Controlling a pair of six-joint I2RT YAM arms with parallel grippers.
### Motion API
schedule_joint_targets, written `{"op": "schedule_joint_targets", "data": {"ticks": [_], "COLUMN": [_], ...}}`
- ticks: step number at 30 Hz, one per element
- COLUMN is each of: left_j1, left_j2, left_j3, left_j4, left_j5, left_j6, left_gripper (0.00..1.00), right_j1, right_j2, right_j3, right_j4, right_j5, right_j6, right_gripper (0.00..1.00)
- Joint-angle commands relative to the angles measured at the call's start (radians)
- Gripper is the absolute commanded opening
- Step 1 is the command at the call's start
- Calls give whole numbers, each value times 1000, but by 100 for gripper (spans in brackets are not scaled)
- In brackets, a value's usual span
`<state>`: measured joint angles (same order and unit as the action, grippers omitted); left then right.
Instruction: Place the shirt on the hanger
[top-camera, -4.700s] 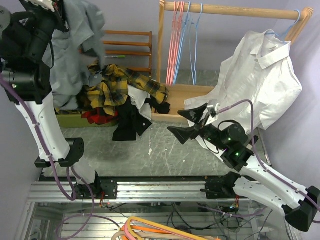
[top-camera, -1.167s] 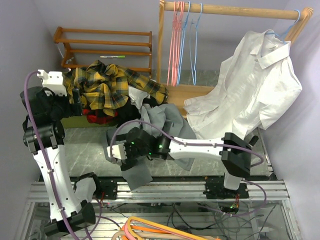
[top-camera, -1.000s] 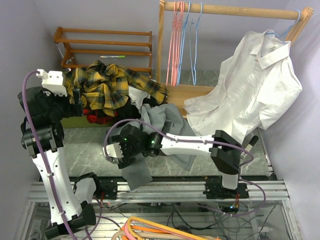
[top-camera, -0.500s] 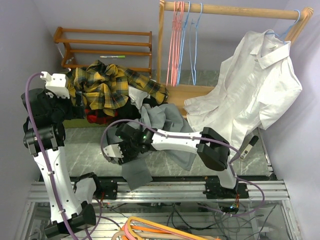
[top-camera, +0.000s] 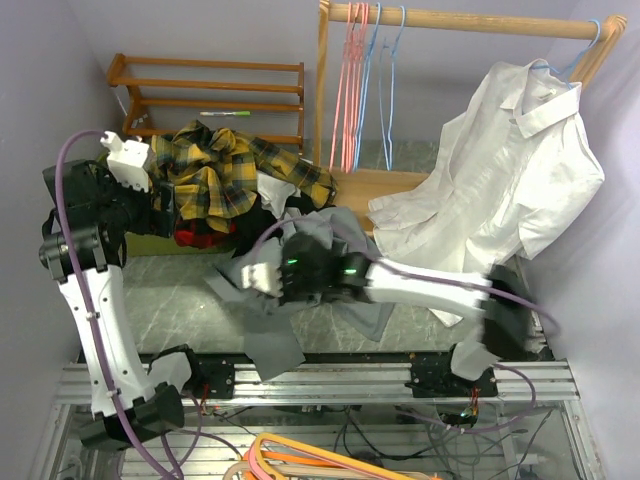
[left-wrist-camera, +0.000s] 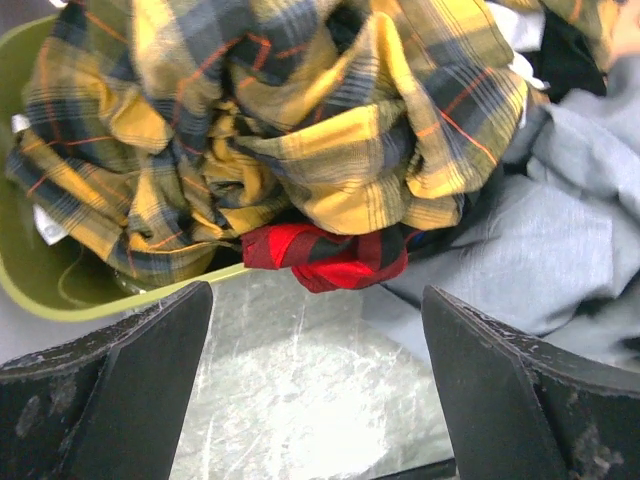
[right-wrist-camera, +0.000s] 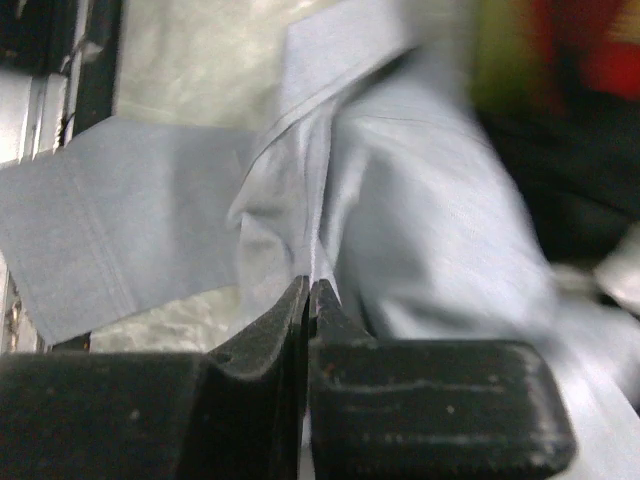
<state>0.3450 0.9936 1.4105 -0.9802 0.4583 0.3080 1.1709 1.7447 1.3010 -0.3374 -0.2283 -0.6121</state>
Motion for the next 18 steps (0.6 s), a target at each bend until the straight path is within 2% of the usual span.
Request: {"op": "schedule_joint_targets", "data": {"ticks": [1, 5, 7, 9, 13, 15, 18], "left_j1": [0, -4, -31, -141, -489, -630, -799], "left_j2": [37, 84, 133, 186, 247, 250, 278], "left_j3": [45, 75, 94, 100, 23, -42, -125], "left_j4": [-156, -407, -493, -424, -157, -60, -1], "left_j5": [224, 481, 549, 511, 275, 179, 59], "left_j6": [252, 596, 737, 663, 366, 312, 305], "left_gripper": [97, 97, 97, 97, 97, 97, 97], "right_j1": [-88, -142, -182, -232, -293, -313, -385], "right_j2": [-450, -705, -774, -815, -870, -889, -882], "right_j3": [-270, -522, -595, -638, -709, -749, -765], "right_j4": [331, 431, 446, 434, 356, 329, 239], "right_j5": [138, 356, 511, 612, 774, 822, 886], "right_j6": [254, 428, 519, 628, 847, 935, 1111], "right_gripper": [0, 0, 0, 0, 0, 0, 0]}}
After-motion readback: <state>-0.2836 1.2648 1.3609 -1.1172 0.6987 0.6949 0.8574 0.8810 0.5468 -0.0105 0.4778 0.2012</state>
